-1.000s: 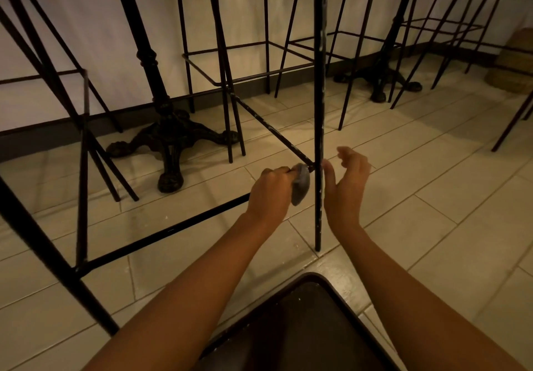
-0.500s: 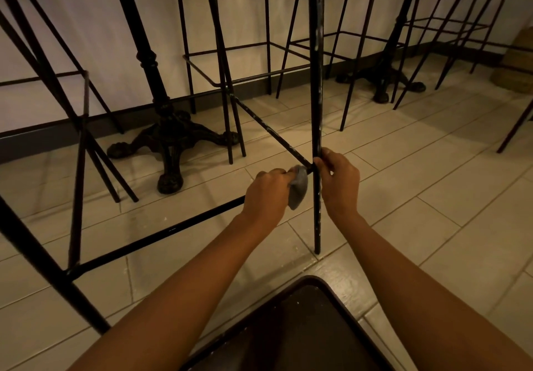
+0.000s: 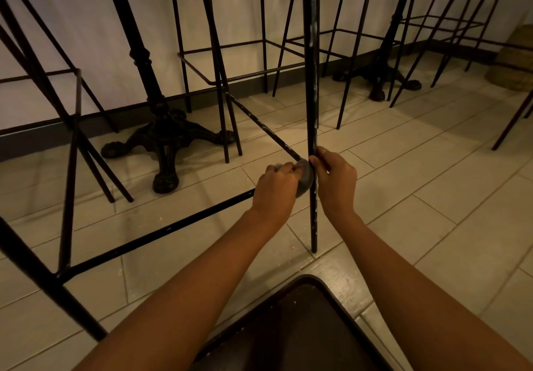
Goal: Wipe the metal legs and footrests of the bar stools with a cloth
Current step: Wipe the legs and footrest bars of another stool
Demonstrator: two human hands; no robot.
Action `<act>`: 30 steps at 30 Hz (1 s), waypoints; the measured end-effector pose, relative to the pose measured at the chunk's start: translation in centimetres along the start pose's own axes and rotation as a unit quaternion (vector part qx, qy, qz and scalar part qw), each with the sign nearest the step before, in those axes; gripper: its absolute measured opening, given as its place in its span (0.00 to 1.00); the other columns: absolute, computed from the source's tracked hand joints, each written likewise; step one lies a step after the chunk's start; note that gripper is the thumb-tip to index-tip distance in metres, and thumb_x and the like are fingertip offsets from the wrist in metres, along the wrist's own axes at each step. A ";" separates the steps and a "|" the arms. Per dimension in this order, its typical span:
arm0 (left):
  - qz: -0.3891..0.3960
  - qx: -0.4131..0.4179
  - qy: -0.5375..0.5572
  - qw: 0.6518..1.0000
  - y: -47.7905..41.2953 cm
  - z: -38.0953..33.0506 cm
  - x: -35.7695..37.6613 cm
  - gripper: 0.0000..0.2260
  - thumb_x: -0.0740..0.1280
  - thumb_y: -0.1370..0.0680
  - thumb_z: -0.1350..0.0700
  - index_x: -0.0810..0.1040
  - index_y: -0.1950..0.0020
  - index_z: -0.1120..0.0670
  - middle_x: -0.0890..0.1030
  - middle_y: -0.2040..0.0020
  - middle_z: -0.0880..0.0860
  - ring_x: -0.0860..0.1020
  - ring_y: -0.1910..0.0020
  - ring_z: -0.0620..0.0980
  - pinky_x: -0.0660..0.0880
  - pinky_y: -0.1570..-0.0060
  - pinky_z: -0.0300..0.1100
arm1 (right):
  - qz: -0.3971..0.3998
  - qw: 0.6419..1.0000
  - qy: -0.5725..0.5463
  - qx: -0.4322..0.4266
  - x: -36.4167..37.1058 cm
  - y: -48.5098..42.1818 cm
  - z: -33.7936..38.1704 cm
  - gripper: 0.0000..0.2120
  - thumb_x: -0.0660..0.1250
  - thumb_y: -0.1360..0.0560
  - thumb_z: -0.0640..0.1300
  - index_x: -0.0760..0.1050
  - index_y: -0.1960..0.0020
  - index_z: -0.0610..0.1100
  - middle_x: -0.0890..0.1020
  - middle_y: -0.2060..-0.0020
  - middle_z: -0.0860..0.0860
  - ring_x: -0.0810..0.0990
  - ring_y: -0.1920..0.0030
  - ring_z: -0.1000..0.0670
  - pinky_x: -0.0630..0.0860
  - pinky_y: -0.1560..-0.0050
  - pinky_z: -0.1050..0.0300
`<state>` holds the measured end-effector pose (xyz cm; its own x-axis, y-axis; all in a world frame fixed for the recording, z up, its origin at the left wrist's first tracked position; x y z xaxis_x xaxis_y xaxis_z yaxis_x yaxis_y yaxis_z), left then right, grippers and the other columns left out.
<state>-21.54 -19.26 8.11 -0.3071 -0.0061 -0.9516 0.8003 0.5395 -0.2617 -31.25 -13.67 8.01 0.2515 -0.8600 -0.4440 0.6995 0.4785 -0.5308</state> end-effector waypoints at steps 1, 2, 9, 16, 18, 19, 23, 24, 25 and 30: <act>0.001 -0.007 -0.002 1.000 -0.3 -0.3 0.0 0.26 0.64 0.24 0.61 0.61 0.27 0.54 0.71 0.34 0.57 0.69 0.38 0.58 0.70 0.41 0.47 | 0.000 1.000 -0.001 0.004 0.0 0.0 0.0 0.13 0.65 0.25 0.40 0.76 0.42 0.38 0.83 0.51 0.43 0.80 0.51 0.49 0.70 0.49 0.66; 0.003 -0.017 0.000 1.000 -0.5 -0.6 0.0 0.25 0.64 0.24 0.60 0.61 0.28 0.55 0.72 0.35 0.57 0.70 0.38 0.58 0.71 0.42 0.47 | -0.001 1.000 -0.003 0.007 0.0 -0.1 0.0 0.13 0.65 0.25 0.40 0.76 0.42 0.38 0.83 0.50 0.43 0.80 0.51 0.49 0.70 0.49 0.66; -0.009 0.011 0.007 1.000 0.2 -0.5 -0.1 0.26 0.62 0.23 0.63 0.59 0.26 0.54 0.67 0.31 0.56 0.66 0.35 0.57 0.68 0.38 0.46 | 0.009 1.000 0.003 0.002 -0.1 0.0 0.0 0.14 0.65 0.25 0.41 0.76 0.41 0.38 0.82 0.50 0.43 0.79 0.51 0.51 0.69 0.49 0.67; 0.001 -0.023 0.002 1.000 -0.9 -1.0 -0.2 0.21 0.63 0.23 0.60 0.65 0.31 0.57 0.74 0.37 0.57 0.71 0.39 0.57 0.71 0.43 0.45 | 0.006 1.000 0.000 0.000 -0.1 -0.2 0.0 0.13 0.65 0.25 0.40 0.76 0.41 0.38 0.83 0.50 0.43 0.80 0.50 0.49 0.71 0.48 0.66; -0.014 -0.015 0.014 1.000 -0.7 -1.2 0.0 0.21 0.63 0.23 0.62 0.65 0.31 0.58 0.73 0.36 0.58 0.70 0.38 0.58 0.70 0.41 0.46 | 0.006 1.000 -0.003 0.002 -0.1 -0.1 0.0 0.13 0.65 0.25 0.40 0.76 0.41 0.38 0.82 0.50 0.43 0.79 0.51 0.50 0.69 0.49 0.68; -0.021 -0.002 0.023 1.000 -0.5 -1.1 0.1 0.22 0.63 0.23 0.63 0.65 0.30 0.57 0.72 0.34 0.57 0.69 0.37 0.58 0.69 0.40 0.46 | 0.007 1.000 -0.003 0.002 -0.1 -0.1 0.0 0.13 0.65 0.25 0.40 0.76 0.41 0.38 0.82 0.50 0.43 0.79 0.51 0.51 0.69 0.49 0.68; -0.021 0.034 0.031 0.999 0.6 -0.2 -0.1 0.24 0.60 0.23 0.65 0.62 0.27 0.55 0.67 0.29 0.55 0.65 0.34 0.57 0.67 0.36 0.47 | 0.009 1.000 -0.003 -0.007 -0.2 0.0 0.0 0.13 0.65 0.25 0.40 0.76 0.41 0.38 0.83 0.51 0.43 0.75 0.54 0.57 0.68 0.52 0.73; -0.022 0.033 0.030 0.999 0.7 0.1 -0.1 0.24 0.60 0.22 0.65 0.62 0.27 0.54 0.67 0.29 0.54 0.65 0.33 0.57 0.67 0.36 0.46 | 0.009 1.000 -0.003 -0.009 -0.1 0.0 0.0 0.13 0.66 0.25 0.40 0.76 0.42 0.37 0.83 0.51 0.43 0.75 0.54 0.57 0.68 0.52 0.71; -0.027 0.028 0.031 0.999 0.7 0.2 -0.2 0.23 0.60 0.22 0.64 0.62 0.27 0.54 0.67 0.29 0.54 0.65 0.34 0.56 0.67 0.36 0.45 | 0.010 1.000 -0.004 -0.009 -0.1 0.0 0.0 0.13 0.66 0.25 0.40 0.76 0.42 0.37 0.83 0.51 0.43 0.75 0.55 0.57 0.69 0.52 0.70; -0.041 -0.011 0.040 0.998 -0.5 -0.6 0.3 0.19 0.65 0.24 0.59 0.71 0.33 0.55 0.75 0.38 0.55 0.70 0.39 0.55 0.72 0.44 0.43 | 0.013 1.000 0.004 -0.004 -0.1 -0.2 -0.1 0.13 0.65 0.25 0.40 0.77 0.42 0.38 0.83 0.51 0.43 0.79 0.52 0.51 0.69 0.51 0.68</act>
<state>-22.32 -19.00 8.08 -0.4118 0.0155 -0.9111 0.7596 0.5581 -0.3339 -31.50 -13.73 8.10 0.2639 -0.8463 -0.4627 0.6876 0.5015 -0.5250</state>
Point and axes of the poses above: each hand's wrist, its own y-axis away from the middle knuckle, its own x-axis out of the palm, z = x × y, the point moved 4 cm from there along -y, towards the middle knuckle
